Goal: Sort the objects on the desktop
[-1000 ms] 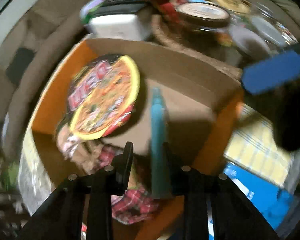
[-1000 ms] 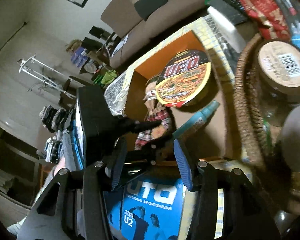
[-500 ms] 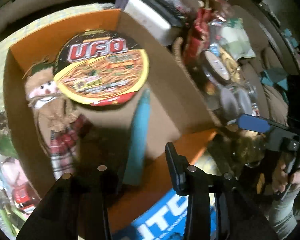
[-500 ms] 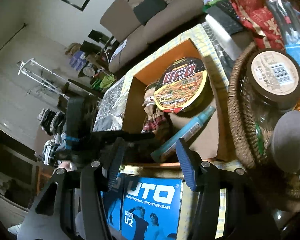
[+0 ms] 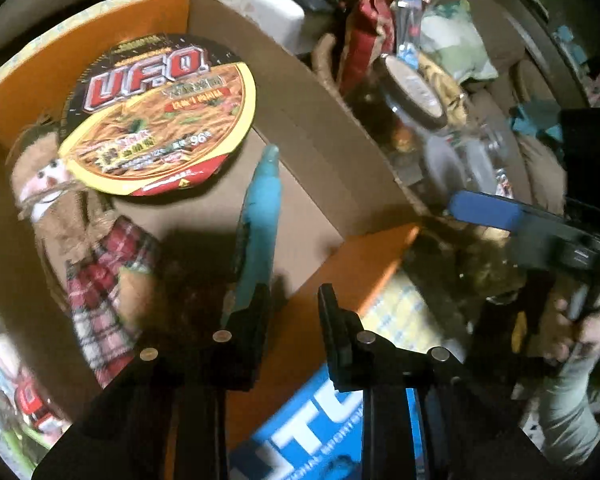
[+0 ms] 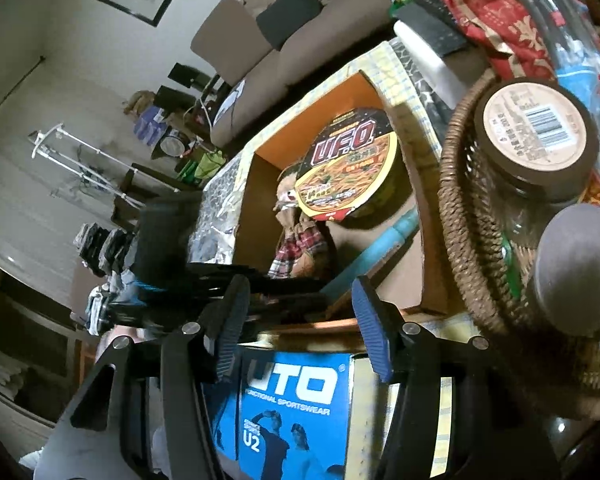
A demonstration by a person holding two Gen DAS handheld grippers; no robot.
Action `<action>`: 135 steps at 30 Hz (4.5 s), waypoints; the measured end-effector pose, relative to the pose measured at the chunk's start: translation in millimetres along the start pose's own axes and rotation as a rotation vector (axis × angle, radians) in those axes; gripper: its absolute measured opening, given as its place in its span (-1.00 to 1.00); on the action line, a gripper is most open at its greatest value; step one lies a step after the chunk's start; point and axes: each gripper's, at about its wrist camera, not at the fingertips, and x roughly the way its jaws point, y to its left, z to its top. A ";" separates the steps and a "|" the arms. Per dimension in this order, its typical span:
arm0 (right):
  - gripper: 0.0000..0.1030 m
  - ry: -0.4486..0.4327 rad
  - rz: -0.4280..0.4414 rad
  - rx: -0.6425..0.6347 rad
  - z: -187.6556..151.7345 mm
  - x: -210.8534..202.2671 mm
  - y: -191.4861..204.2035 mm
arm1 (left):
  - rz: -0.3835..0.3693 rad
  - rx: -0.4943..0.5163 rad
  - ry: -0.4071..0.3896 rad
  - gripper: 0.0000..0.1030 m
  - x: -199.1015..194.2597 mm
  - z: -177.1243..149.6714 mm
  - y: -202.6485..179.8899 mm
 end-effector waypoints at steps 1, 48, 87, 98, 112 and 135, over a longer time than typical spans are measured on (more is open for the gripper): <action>0.00 0.009 -0.018 -0.017 4.3 2.6 2.1 | -0.027 -0.013 -0.017 -0.55 -7.8 -3.1 1.5; 1.00 0.016 -0.374 -0.545 -74.6 104.0 241.1 | 0.457 -0.347 -0.449 1.00 -176.8 -220.3 97.2; 0.98 0.040 0.004 -0.375 -105.2 192.0 217.7 | 0.407 -0.543 -0.451 0.26 -127.6 -259.1 261.0; 0.61 0.031 -0.046 -0.406 -78.9 207.6 236.9 | 0.254 -0.628 -0.549 0.30 -137.1 -245.7 242.8; 0.39 0.381 -0.290 -0.563 -113.3 329.9 228.2 | 0.252 -0.662 -0.522 0.29 -151.1 -249.7 260.0; -0.03 0.243 -0.144 -0.481 -65.3 273.8 245.5 | 0.368 -0.668 -0.385 0.35 -123.9 -247.3 274.4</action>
